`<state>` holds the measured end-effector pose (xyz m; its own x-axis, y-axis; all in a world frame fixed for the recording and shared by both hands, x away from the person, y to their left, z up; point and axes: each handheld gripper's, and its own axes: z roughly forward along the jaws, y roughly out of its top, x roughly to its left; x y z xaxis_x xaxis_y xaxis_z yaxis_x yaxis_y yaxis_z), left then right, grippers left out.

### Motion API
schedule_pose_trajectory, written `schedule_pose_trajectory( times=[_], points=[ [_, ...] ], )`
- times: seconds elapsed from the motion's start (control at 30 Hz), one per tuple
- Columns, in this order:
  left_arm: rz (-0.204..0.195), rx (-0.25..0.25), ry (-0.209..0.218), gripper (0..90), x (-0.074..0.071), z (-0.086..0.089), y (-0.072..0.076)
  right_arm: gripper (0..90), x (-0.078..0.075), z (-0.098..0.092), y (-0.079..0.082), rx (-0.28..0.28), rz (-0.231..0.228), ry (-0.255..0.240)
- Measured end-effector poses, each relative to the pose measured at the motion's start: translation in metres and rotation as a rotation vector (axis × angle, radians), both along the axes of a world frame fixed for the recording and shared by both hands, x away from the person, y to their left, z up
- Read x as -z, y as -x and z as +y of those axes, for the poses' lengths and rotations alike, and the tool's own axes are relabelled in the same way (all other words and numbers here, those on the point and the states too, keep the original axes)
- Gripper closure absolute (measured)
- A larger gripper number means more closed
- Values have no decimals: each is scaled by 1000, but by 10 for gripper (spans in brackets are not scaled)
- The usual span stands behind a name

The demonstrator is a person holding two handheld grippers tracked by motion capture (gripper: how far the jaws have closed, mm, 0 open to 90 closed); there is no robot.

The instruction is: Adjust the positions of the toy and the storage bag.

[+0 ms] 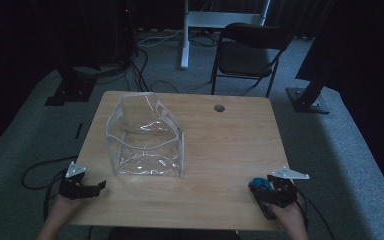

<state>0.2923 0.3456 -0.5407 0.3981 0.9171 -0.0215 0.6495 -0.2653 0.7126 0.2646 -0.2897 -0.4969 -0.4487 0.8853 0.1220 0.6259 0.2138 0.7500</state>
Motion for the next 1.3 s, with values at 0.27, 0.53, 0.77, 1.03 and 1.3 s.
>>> schedule_pose_trajectory(
  times=[0.27,0.53,0.77,1.03,1.3],
  points=[
    [-26,35,24,33,-10,-10,-8,138,-17,40,-27,-110,-23,-4],
    [-61,76,45,34,-24,-21,-20,138,-38,77,-48,-213,-63,-31],
    [-78,104,57,34,-36,-30,-36,139,-50,107,-60,-294,-79,-61],
    [-89,140,55,38,-43,-40,-45,144,-59,149,-76,-389,-94,-98],
    [-102,168,89,72,-47,-43,-51,188,-64,181,-94,-458,-81,-106]
  ],
)
